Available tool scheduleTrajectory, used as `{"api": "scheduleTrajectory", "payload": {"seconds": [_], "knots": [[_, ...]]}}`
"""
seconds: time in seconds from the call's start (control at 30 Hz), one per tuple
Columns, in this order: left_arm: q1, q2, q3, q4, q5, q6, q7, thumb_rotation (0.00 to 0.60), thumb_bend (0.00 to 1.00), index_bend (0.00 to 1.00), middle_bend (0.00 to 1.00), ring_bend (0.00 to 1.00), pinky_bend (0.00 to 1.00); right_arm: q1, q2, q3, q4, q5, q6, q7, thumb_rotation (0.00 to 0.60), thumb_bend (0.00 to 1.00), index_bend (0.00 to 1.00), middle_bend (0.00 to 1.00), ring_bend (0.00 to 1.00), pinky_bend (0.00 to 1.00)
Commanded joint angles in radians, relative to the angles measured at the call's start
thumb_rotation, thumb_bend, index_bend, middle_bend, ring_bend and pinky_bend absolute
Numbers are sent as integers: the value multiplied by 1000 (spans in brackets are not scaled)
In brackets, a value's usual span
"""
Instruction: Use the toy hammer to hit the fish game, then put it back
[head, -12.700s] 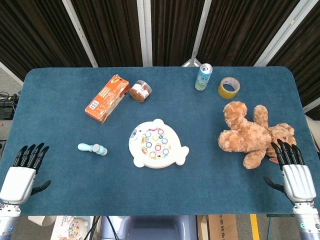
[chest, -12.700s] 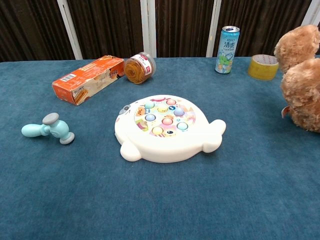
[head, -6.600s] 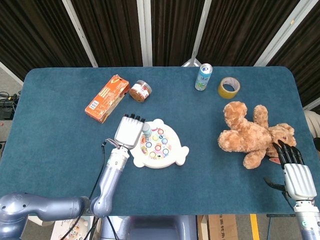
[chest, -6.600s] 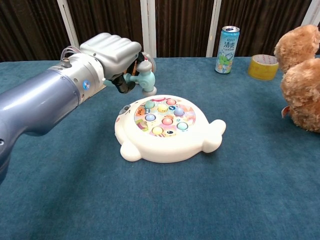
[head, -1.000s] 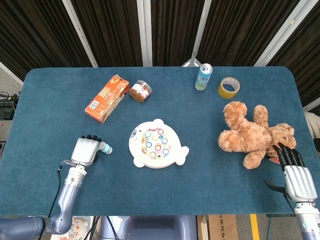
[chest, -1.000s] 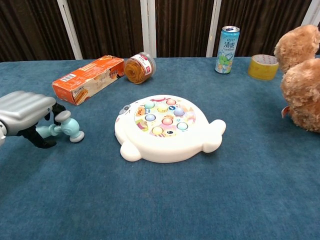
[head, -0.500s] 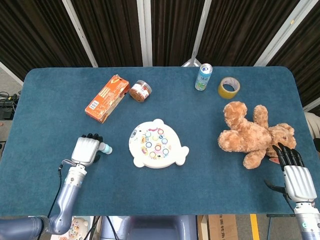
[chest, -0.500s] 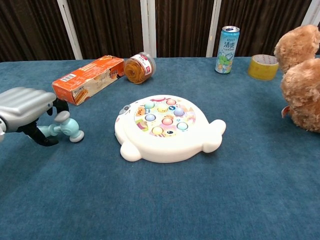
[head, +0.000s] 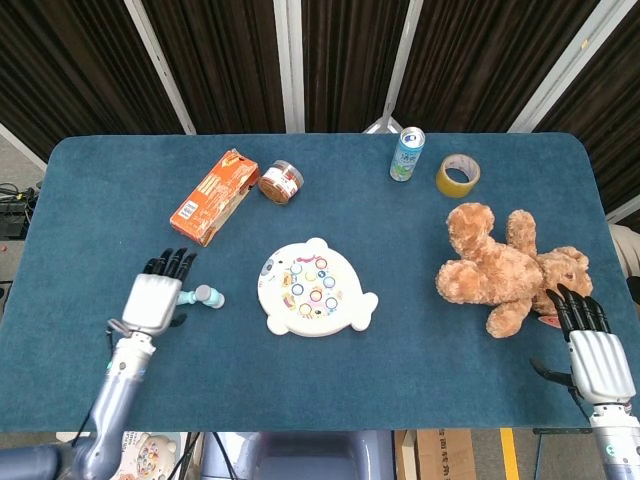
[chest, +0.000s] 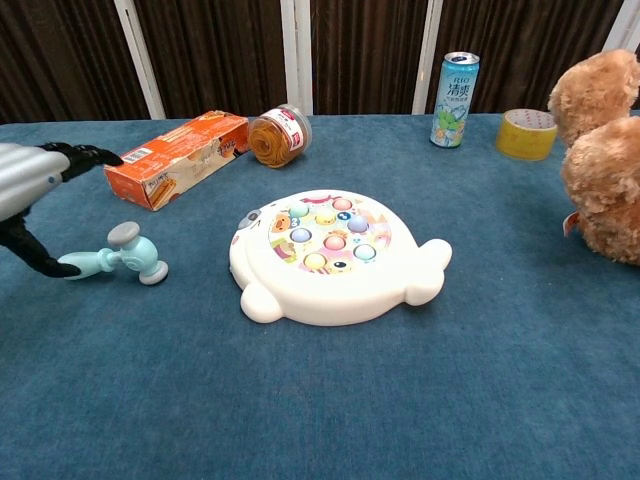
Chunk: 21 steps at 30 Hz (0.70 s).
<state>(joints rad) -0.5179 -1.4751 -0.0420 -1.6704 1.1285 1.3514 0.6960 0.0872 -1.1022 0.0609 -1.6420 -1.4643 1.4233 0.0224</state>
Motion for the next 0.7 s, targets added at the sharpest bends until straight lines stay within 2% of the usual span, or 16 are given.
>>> {"api": "scheduleTrajectory", "payload": {"seconds": [0.03, 0.17, 0.27, 0.37, 0.5, 0.7], "knots": [[66, 110, 69, -86, 112, 68, -73, 600, 34, 0, 0, 0, 100, 2, -4, 0, 14, -17, 11, -2, 600, 180, 0, 0, 0, 0], [140, 201, 152, -124, 248, 146, -166, 600, 28, 0, 0, 0, 79, 3, -13, -2, 34, -41, 27, -23, 600, 179, 0, 0, 0, 0], [214, 238, 215, -94, 349, 228, -270, 600, 26, 0, 0, 0, 69, 3, -22, -1, 50, -49, 38, -46, 600, 179, 0, 0, 0, 0], [275, 256, 254, -42, 401, 284, -350, 600, 25, 0, 0, 0, 54, 1, -28, 3, 54, -41, 43, -54, 600, 179, 0, 0, 0, 0], [323, 277, 272, 3, 424, 315, -400, 600, 25, 0, 0, 0, 51, -1, -31, 7, 53, -36, 49, -56, 600, 179, 0, 0, 0, 0], [363, 289, 267, 19, 420, 320, -436, 600, 25, 0, 0, 0, 51, 0, -31, 7, 51, -33, 46, -54, 600, 179, 0, 0, 0, 0]]}}
